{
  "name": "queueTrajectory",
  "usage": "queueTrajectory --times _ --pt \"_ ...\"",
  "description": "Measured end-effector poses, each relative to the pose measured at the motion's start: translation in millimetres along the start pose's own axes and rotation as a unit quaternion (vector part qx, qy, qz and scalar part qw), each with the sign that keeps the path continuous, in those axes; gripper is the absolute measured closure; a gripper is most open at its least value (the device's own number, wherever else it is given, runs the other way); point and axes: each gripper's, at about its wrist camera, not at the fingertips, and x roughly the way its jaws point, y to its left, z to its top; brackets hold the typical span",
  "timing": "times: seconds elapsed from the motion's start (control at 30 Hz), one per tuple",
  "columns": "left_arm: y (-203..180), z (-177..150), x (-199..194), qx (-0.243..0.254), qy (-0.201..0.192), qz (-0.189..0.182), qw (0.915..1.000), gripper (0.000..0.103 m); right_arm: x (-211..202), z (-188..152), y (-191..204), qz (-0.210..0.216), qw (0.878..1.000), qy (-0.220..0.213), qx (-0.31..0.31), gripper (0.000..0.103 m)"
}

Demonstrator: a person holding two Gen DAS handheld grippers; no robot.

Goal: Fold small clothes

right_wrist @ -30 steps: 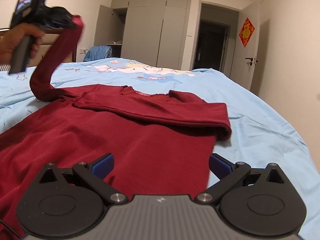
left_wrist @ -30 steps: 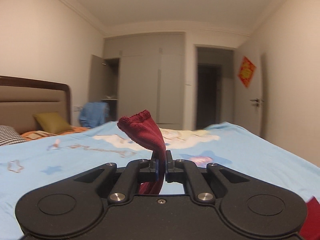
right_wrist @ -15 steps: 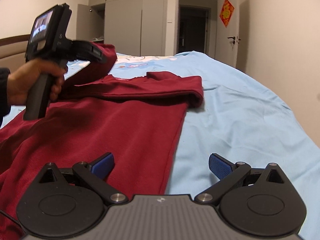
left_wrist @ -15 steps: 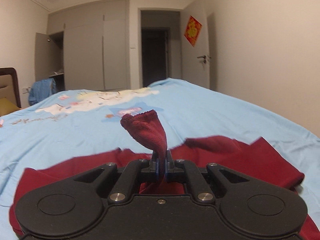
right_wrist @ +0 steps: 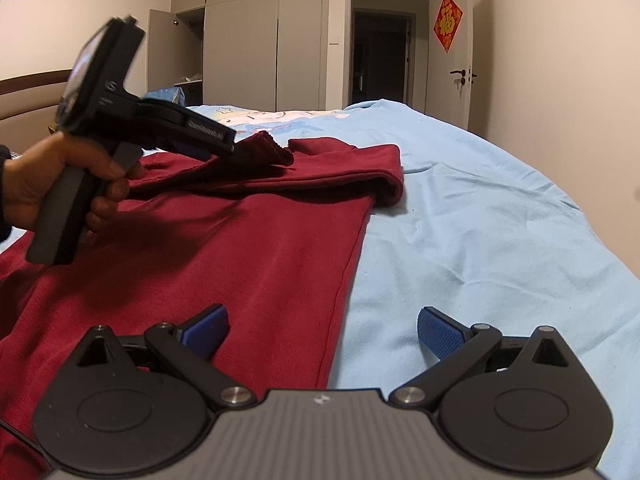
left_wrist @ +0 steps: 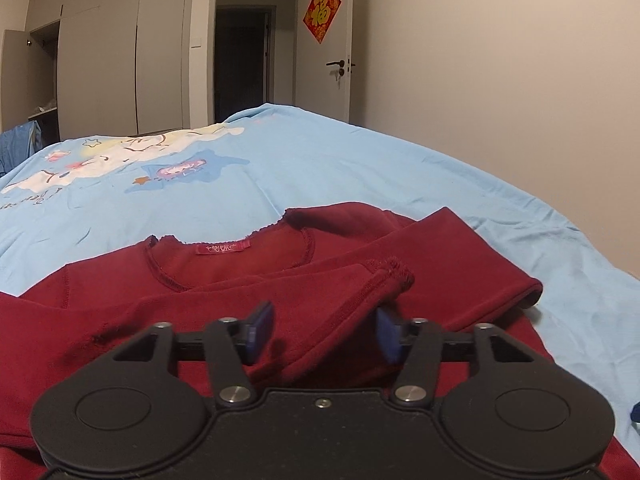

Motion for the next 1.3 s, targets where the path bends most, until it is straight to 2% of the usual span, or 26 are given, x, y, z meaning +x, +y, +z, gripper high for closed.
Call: queueTrajectory --times 0.1,0.13,0.2,0.33,0.43,0.6,0.73,0.8,0.9,1.1,1.2,1.27,1.3 --pt "11 3 -13 -0.004 -0.006 0.015 0.9999 0.02 1 -2 0 -0.002 1.0 -0.001 -0.001 0.0" --pt "15 2 -23 -0.002 -0.011 0.035 0.9993 0.013 1 -2 0 -0.002 1.0 -0.001 -0.001 0.0" --pt "25 -3 -48 0.002 -0.021 0.077 0.9968 0.006 1 -3 1 -0.001 1.0 -0.001 0.0 0.0" --pt "64 -18 -82 0.006 -0.024 0.156 0.9874 0.003 2 -2 0 0.0 1.0 0.002 0.003 0.0" --pt "104 -30 -101 -0.014 -0.011 0.204 0.9789 0.003 2 1 -1 0.0 1.0 0.007 0.004 0.0" --pt "175 -40 -120 -0.092 0.004 0.252 0.9634 0.002 9 22 -1 -0.007 1.0 -0.013 -0.006 0.0" --pt "213 -44 -114 -0.115 0.018 0.281 0.9525 0.002 33 51 5 -0.005 0.999 -0.035 -0.027 0.0" --pt "226 -44 -109 -0.132 0.015 0.282 0.9501 0.002 49 67 11 -0.002 0.998 -0.045 -0.037 0.0" --pt "244 -41 -97 -0.177 0.009 0.259 0.9494 0.003 78 93 23 0.0 0.997 -0.063 -0.052 0.0" --pt "279 -32 -68 -0.278 -0.006 0.199 0.9397 0.019 138 123 44 0.017 0.997 -0.063 -0.042 0.0" --pt "284 -26 -54 -0.285 -0.001 0.183 0.9409 0.031 161 122 54 0.001 0.997 -0.044 -0.065 0.0" --pt "282 -23 -47 -0.274 0.006 0.172 0.9463 0.049 170 115 57 -0.006 0.997 -0.025 -0.072 0.0" --pt "281 -22 -43 -0.268 0.008 0.165 0.9493 0.054 173 110 57 -0.005 0.997 -0.021 -0.073 0.0"
